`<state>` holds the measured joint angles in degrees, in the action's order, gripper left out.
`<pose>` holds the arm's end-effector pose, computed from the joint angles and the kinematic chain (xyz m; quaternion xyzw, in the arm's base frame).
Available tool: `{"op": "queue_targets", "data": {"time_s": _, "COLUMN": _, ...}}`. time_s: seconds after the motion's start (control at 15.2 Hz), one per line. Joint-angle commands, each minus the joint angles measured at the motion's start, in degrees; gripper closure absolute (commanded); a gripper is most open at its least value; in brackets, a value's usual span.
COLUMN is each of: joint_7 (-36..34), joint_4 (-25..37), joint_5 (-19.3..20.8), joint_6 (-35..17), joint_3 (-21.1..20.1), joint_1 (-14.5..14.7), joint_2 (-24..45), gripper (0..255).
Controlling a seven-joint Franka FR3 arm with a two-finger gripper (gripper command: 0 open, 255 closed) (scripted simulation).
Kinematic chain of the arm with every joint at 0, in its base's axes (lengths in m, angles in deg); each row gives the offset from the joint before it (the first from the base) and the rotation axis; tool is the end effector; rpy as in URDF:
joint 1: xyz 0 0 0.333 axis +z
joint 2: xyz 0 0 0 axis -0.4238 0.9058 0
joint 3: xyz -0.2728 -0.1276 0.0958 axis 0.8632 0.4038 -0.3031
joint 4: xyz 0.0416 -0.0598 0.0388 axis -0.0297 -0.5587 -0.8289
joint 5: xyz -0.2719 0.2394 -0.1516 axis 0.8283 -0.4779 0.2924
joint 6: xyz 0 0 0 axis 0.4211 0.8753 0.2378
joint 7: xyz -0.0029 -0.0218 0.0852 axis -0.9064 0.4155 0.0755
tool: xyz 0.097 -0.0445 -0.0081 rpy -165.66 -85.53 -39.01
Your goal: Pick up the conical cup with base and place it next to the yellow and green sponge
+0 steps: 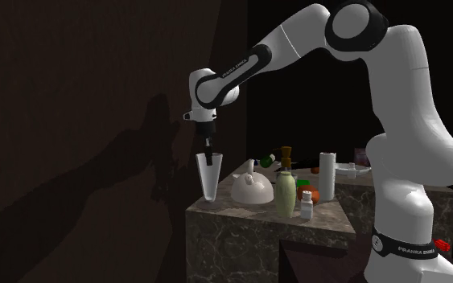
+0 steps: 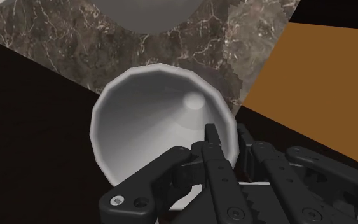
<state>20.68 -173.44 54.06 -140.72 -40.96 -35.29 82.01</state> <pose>0.5195 -0.2963 0.4176 0.9933 0.0691 -0.0450 0.0804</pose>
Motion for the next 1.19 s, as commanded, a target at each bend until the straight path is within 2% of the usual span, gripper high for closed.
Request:
{"op": "queue_targets", "data": {"time_s": 0.0, "joint_7": -0.01, "joint_4": -0.07, "joint_5": -0.01, "joint_6": 0.01, "joint_3": 0.00, "joint_1": 0.00, "joint_2": 0.03, "gripper": 255}}
{"op": "queue_targets", "data": {"time_s": 1.12, "joint_7": 1.37, "joint_4": 9.47, "joint_5": 0.29, "joint_6": 12.31, "joint_3": 0.00, "joint_1": 0.34, "joint_2": -2.94, "gripper": 255}}
